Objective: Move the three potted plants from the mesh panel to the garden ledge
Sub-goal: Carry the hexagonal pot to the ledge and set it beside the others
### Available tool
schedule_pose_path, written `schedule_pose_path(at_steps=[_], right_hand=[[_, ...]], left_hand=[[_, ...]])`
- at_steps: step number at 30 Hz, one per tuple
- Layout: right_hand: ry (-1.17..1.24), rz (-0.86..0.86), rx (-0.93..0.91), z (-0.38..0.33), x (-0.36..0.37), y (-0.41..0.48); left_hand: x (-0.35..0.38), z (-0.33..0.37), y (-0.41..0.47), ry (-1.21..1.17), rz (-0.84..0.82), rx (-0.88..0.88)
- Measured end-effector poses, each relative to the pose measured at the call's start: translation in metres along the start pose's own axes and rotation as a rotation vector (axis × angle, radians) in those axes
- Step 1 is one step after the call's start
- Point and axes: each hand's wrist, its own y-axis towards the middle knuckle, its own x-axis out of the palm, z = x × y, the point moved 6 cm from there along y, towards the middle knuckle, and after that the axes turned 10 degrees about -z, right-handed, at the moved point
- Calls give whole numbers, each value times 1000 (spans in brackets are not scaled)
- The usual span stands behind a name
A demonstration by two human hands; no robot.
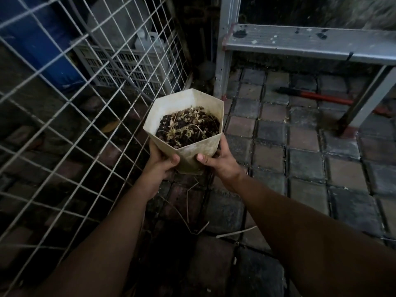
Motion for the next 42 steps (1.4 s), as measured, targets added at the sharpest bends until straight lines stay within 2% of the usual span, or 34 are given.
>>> schedule_pose_path(at_steps=[3,6,14,17,22,27,33,42], right_hand=[[5,9,10,-3,1,-2],[-14,28,26,-6,0,-5],[9,-6,54,-8,-5,-15],[94,26,8,-19,1,-16],[100,39,-106,-64,7,-3],[-9,37,-184,-179,43,3],[-270,20,-203,-345,113,-27],[-163,65,-215,-618,278,-117]], left_hand=[[1,-4,9,146,-3,28],[6,-4,14,177,21,103],[17,-1,0,20,136,255],[28,11,0,-61,147,308],[37,62,12,-29,122,405],[52,165,5,-147,110,447],[65,317,-52,-229,128,428],[90,617,-198,-233,23,466]])
